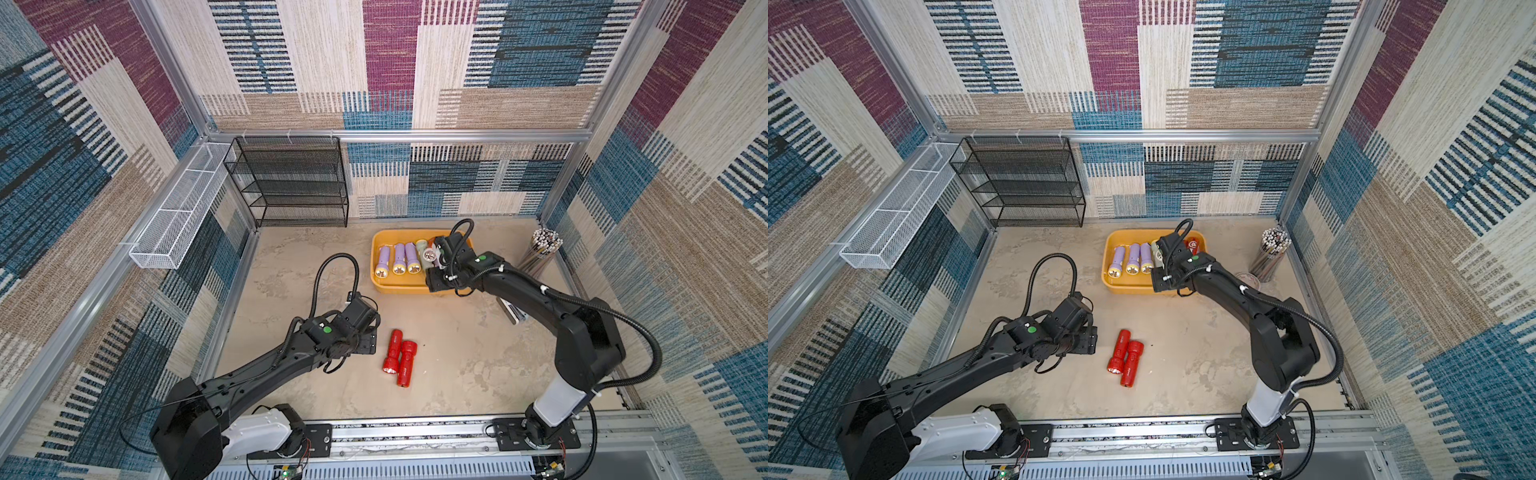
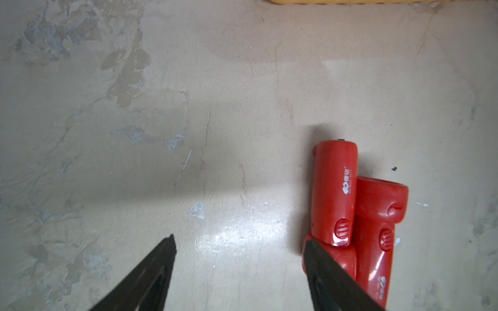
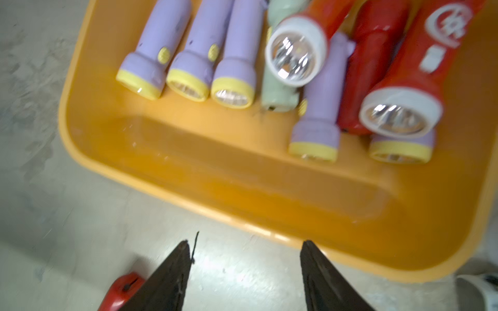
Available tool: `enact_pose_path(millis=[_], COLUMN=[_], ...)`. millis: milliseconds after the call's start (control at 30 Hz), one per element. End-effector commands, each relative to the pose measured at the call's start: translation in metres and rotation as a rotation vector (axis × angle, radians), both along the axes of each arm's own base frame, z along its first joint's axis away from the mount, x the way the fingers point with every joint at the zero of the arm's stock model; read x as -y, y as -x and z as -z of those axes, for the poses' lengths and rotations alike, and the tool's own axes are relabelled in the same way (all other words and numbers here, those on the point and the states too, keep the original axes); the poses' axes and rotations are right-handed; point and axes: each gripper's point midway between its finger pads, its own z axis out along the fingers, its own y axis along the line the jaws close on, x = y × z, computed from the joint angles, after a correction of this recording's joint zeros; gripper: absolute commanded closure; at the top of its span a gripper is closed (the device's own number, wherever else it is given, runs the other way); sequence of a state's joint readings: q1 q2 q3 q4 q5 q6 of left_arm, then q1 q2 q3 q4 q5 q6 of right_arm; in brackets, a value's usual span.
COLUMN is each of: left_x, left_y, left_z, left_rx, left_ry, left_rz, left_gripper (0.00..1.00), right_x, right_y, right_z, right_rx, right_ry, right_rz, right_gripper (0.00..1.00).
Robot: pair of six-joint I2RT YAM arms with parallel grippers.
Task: Put the flashlights into the storage boxes
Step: Pick up the flashlight from the center of the board.
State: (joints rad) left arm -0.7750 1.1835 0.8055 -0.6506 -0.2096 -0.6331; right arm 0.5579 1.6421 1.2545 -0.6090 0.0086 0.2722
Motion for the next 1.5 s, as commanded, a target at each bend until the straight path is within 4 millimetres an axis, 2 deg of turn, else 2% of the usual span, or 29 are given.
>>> enact_pose_path(millis=[0,100,233,300,433,633,733,833,1000,1167,1467], left_x=[-0.002,-0.006,-0.008,-0.009,-0.010,-0.013,-0.015,-0.016,-0.018,-0.021,-0.026], left_y=[0.007,0.012,0.016,0.017,0.019,0.023,0.025,0.025,0.027,0.031,0.035], left_z=[0.003,0.007,0.014,0.015,0.018,0.017,0.016,0.016,0.018,0.021,0.020], left_rx=[-0.025,-0.034,-0.052,-0.059,-0.063,-0.060,-0.054,-0.050,-0.047,-0.049,-0.029], left_ry=[0.023,0.026,0.017,0.017,0.020,0.033,0.038,0.037,0.039,0.044,0.056], left_rz=[-0.027,-0.035,-0.036,-0.038,-0.047,-0.048,-0.047,-0.049,-0.053,-0.054,-0.051], left_gripper=[0.21,0.21,0.21,0.22,0.22,0.22,0.22,0.22,0.22,0.22,0.22], right_x=[-0.026,-0.031,-0.032,-0.030,-0.039,-0.050,-0.058,-0.068,-0.078,-0.079,-0.090], right_y=[0.031,0.067,0.111,0.126,0.154,0.180,0.190,0.198,0.202,0.197,0.189], right_z=[-0.010,-0.007,0.008,0.017,0.024,0.037,0.042,0.047,0.061,0.074,0.083], right_rx=[-0.007,-0.037,-0.101,-0.124,-0.165,-0.212,-0.232,-0.248,-0.264,-0.264,-0.274], right_ry=[-0.172,-0.246,-0.305,-0.302,-0.347,-0.363,-0.364,-0.351,-0.319,-0.287,-0.246], right_rz=[-0.026,-0.035,-0.048,-0.038,-0.065,-0.078,-0.086,-0.100,-0.096,-0.061,-0.041], right_gripper=[0.34,0.36,0.37,0.37,0.38,0.37,0.34,0.25,0.25,0.27,0.28])
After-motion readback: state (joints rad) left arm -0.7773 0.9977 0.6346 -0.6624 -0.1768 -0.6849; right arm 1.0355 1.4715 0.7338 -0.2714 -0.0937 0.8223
